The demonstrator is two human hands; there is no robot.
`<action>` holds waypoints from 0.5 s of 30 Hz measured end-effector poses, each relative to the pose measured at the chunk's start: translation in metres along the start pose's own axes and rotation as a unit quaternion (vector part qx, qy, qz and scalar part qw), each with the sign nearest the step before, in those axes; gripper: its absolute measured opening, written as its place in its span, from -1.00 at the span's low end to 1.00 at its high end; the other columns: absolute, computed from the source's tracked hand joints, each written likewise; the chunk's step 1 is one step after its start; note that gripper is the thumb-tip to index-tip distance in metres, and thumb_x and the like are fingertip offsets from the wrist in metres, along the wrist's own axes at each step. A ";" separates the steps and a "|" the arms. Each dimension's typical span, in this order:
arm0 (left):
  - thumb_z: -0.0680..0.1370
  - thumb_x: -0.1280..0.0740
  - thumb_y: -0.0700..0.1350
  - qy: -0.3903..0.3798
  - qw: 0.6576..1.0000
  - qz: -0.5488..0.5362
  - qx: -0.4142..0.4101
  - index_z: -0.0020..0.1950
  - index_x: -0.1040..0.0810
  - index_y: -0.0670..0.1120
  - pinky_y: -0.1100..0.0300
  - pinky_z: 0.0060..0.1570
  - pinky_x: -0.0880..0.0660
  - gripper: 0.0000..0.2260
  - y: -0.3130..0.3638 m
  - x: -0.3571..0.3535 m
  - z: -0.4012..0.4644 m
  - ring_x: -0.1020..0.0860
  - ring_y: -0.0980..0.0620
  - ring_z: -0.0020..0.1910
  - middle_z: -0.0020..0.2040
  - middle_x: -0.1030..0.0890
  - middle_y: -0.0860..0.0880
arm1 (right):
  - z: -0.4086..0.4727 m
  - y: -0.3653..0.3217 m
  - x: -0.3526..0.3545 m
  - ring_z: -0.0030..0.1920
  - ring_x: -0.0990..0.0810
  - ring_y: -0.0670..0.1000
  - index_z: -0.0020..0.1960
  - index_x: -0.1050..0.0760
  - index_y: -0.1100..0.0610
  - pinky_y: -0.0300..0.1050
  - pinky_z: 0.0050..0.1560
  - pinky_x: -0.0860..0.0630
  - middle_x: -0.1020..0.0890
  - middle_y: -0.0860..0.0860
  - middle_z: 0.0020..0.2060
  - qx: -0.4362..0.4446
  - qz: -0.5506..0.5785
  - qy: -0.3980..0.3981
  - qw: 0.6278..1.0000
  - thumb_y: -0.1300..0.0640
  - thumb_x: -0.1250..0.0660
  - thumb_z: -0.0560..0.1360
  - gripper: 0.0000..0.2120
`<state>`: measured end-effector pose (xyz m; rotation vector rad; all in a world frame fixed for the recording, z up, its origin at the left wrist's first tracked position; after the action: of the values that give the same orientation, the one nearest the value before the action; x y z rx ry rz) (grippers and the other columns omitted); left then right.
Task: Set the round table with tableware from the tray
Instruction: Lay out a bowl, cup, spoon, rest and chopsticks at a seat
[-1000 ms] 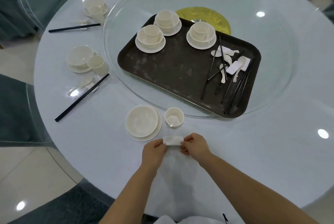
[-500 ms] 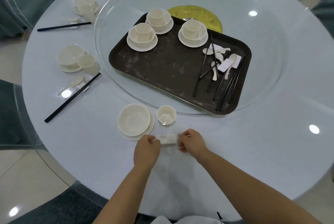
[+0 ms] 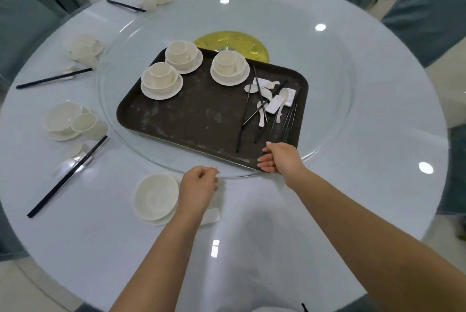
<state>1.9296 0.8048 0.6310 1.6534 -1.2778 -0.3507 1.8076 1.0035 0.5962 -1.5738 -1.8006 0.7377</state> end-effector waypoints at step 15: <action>0.58 -0.30 -0.03 -0.066 0.995 0.080 -0.012 -0.14 -0.59 0.00 0.18 -0.11 -0.56 -0.86 0.003 -0.047 0.031 -0.61 0.08 -0.18 -0.21 -0.63 0.04 | 0.074 -0.032 -0.028 -0.29 -0.67 0.11 0.01 -0.47 0.25 -0.14 -0.42 -0.61 -0.63 0.21 -0.18 -0.110 0.089 -0.033 0.989 -0.01 -0.19 0.64 -0.69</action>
<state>1.8863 0.8292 0.6036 1.5175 -1.4878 -0.3807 1.7329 0.9711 0.5700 -1.8956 -1.8575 0.6975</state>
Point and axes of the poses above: each hand's wrist, its own z-axis towards the middle knuckle, its own x-axis out of the back of the hand, y = z × x, the point moved 6 cm from there along z, towards the middle knuckle
